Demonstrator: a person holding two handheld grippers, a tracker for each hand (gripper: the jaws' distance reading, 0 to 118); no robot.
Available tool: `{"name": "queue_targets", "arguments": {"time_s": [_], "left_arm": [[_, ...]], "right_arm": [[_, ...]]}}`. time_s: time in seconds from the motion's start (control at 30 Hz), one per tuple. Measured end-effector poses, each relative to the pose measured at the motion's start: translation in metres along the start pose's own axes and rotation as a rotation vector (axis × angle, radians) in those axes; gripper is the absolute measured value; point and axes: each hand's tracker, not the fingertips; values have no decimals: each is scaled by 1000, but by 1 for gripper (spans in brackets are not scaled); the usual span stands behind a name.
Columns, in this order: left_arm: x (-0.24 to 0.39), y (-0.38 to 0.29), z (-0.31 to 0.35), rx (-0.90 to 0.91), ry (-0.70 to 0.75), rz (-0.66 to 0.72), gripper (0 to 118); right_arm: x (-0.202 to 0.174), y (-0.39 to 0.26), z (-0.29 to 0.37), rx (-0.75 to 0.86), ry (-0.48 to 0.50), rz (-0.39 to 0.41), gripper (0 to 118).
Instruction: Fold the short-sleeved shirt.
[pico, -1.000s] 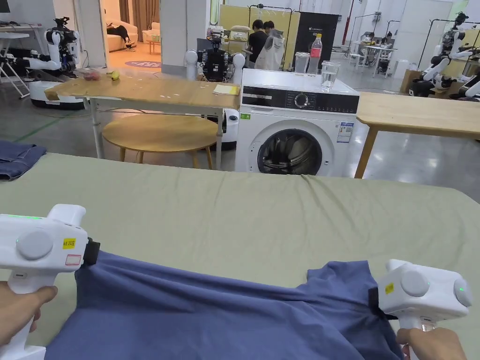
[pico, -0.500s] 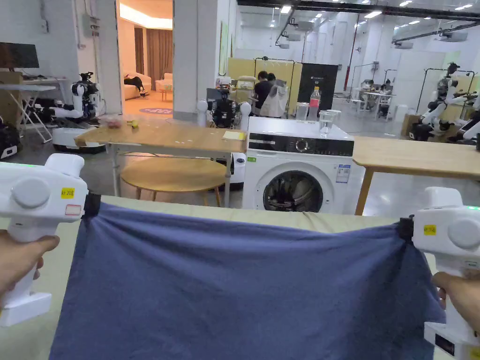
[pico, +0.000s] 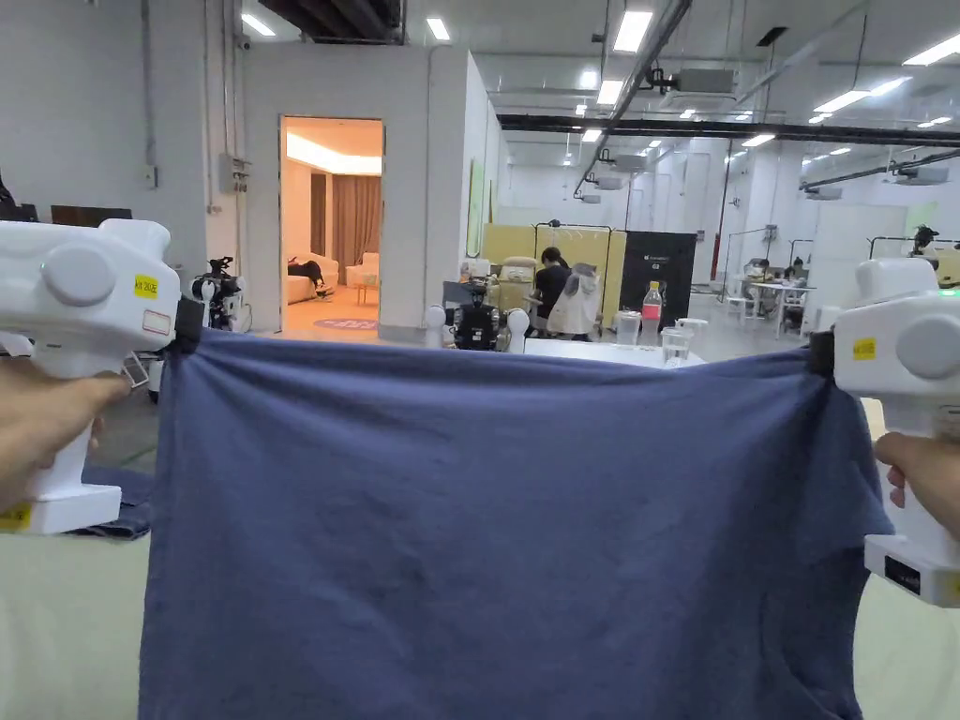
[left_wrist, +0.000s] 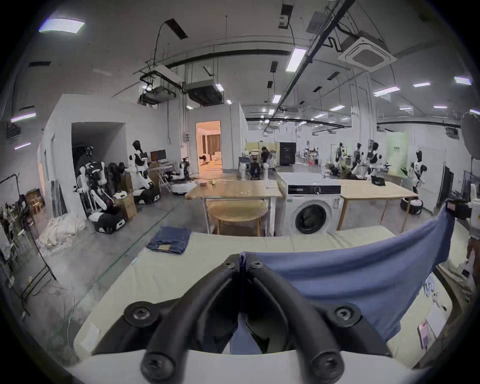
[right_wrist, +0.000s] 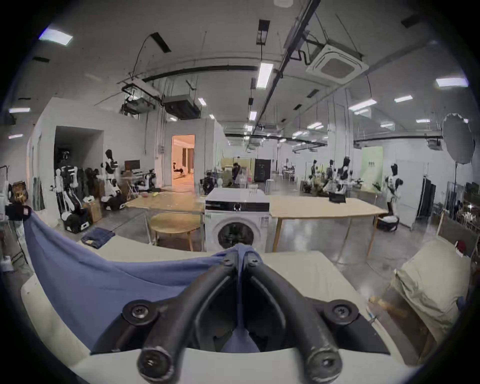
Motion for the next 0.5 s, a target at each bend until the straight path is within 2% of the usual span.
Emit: {"name": "queue_targets", "arguments": {"time_s": [0.13, 0.23, 0.5], "left_arm": [[1, 30, -22, 11, 26, 6, 0], [5, 54, -36, 38, 30, 8, 0], [20, 104, -52, 128, 35, -3, 0]], "right_arm": [[-3, 33, -28, 29, -17, -2, 0], [-7, 57, -49, 57, -57, 32, 0], [-2, 110, -67, 143, -98, 12, 0]]}}
